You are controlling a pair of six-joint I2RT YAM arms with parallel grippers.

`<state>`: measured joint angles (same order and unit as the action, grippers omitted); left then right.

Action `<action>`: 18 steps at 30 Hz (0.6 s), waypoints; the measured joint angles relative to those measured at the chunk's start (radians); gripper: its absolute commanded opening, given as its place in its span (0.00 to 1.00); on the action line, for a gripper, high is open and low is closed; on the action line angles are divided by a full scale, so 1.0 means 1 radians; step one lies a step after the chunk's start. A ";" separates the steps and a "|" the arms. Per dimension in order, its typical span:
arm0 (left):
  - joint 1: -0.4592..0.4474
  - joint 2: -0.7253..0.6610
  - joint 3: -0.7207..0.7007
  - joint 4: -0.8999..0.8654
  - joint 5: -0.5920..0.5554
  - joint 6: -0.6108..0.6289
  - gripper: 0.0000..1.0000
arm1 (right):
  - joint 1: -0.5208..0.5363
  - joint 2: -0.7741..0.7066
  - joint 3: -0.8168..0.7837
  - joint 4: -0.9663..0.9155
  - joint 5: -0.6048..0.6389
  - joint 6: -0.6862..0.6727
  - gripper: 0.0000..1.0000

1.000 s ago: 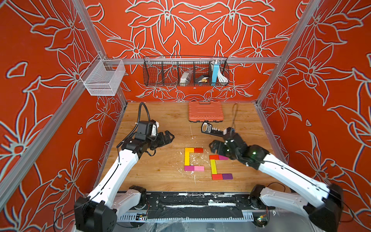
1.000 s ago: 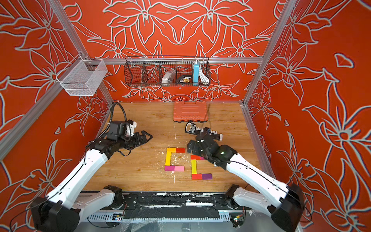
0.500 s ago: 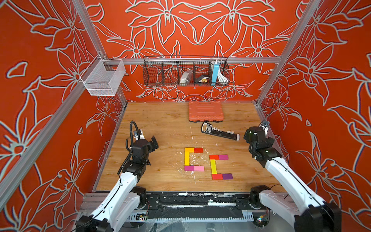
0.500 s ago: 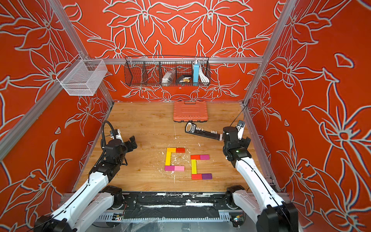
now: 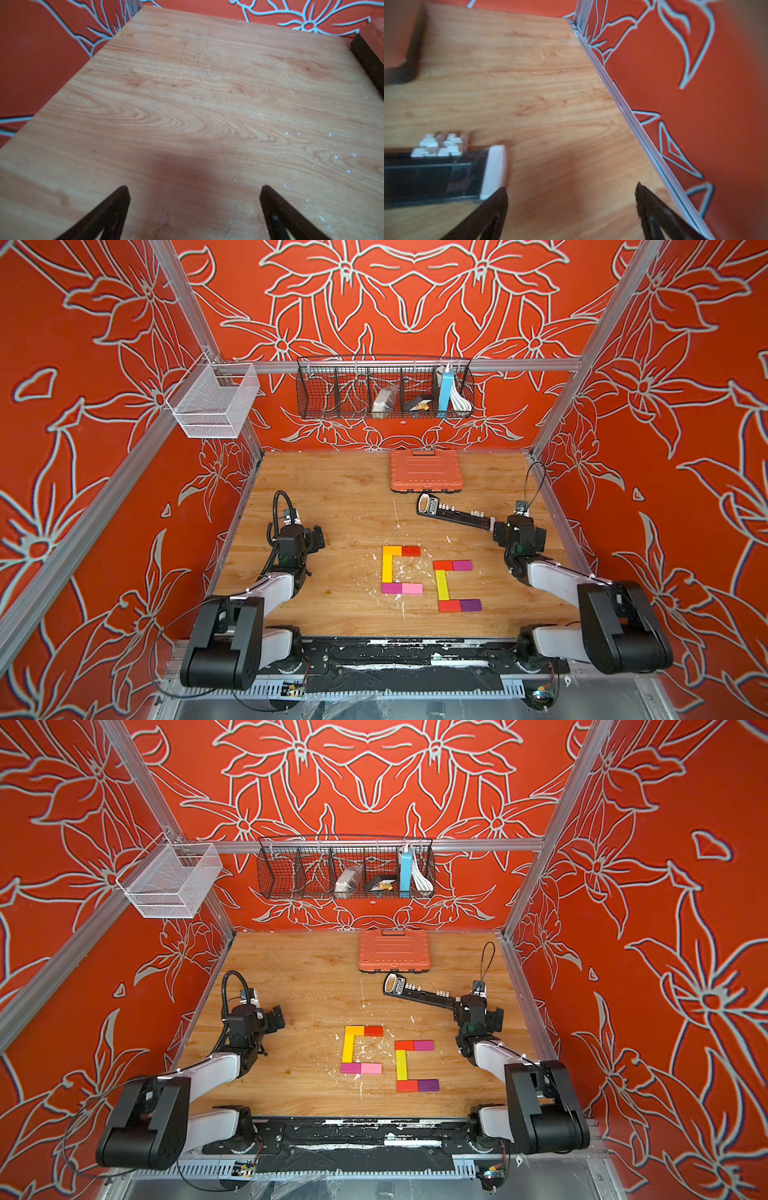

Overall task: Assemble the letter c with building blocks
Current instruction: Reset both arms

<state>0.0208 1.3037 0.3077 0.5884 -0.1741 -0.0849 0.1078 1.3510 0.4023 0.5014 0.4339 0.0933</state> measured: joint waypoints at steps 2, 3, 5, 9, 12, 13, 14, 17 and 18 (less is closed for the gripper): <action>0.000 0.055 -0.007 0.072 0.030 0.012 0.98 | -0.008 0.026 -0.002 0.051 -0.040 -0.020 0.98; 0.000 0.080 -0.006 0.092 0.044 0.019 0.98 | -0.012 0.032 -0.008 0.080 -0.064 -0.029 0.97; 0.000 0.107 -0.006 0.103 0.069 0.029 0.98 | -0.019 0.043 -0.037 0.158 -0.103 -0.042 0.93; 0.000 0.111 -0.004 0.128 0.095 0.041 0.98 | -0.025 0.067 -0.067 0.217 -0.143 -0.060 0.98; 0.000 0.111 -0.001 0.137 0.105 0.043 0.98 | -0.025 0.067 -0.073 0.252 -0.156 -0.069 0.98; 0.000 0.111 -0.001 0.138 0.106 0.044 0.98 | -0.025 0.067 -0.074 0.259 -0.159 -0.070 0.98; 0.000 0.111 -0.001 0.138 0.108 0.044 0.98 | -0.025 0.067 -0.074 0.267 -0.161 -0.072 0.98; 0.001 0.111 -0.001 0.139 0.110 0.044 0.98 | -0.025 0.067 -0.075 0.282 -0.166 -0.077 0.98; 0.001 0.111 -0.001 0.139 0.110 0.044 0.98 | -0.025 0.067 -0.075 0.285 -0.166 -0.077 0.98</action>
<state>0.0219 1.4151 0.3065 0.7273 -0.0639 -0.0406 0.0830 1.4181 0.3275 0.7868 0.2680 0.0162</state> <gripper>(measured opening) 0.984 0.979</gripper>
